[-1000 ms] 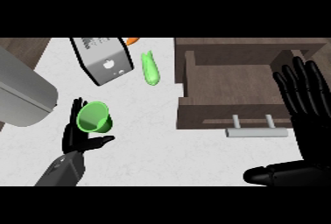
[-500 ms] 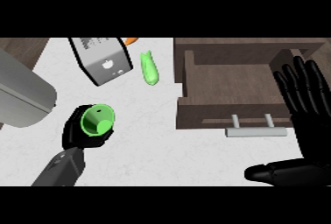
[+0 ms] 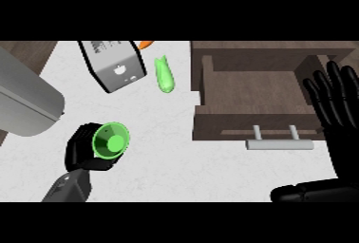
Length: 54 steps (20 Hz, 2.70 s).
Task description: Pick up the cup, place it into the drawer and close the drawer
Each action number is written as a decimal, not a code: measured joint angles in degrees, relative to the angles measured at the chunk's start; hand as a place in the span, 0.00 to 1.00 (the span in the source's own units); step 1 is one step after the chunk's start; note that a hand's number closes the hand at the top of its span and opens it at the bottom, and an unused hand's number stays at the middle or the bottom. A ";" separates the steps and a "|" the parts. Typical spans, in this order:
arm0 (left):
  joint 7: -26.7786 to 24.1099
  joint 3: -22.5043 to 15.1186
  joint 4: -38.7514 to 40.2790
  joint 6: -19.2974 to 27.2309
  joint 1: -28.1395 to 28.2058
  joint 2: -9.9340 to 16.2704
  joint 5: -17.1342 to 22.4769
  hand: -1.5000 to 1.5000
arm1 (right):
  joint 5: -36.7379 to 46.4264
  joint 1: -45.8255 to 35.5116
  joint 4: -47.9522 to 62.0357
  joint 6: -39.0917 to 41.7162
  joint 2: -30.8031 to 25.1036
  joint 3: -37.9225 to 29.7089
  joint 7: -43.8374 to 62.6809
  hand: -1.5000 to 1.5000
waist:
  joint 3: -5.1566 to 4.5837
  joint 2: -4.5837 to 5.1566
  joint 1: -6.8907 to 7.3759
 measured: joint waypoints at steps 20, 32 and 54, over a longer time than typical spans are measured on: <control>22.64 -11.82 -44.40 3.42 5.22 -6.34 2.82 1.00 | -0.77 2.30 0.01 0.99 -0.32 -1.17 -0.70 0.00 | 0.01 -0.19 0.54; 42.65 -15.74 -58.23 15.78 -6.15 -8.26 2.85 1.00 | -0.24 1.73 1.08 1.19 -0.39 -1.66 -2.06 0.00 | -0.04 0.01 0.02; 48.02 -22.86 -34.06 31.52 -35.46 -8.90 2.27 1.00 | -0.87 0.32 3.90 2.20 -1.33 -3.11 -3.04 0.00 | -0.04 0.20 -0.78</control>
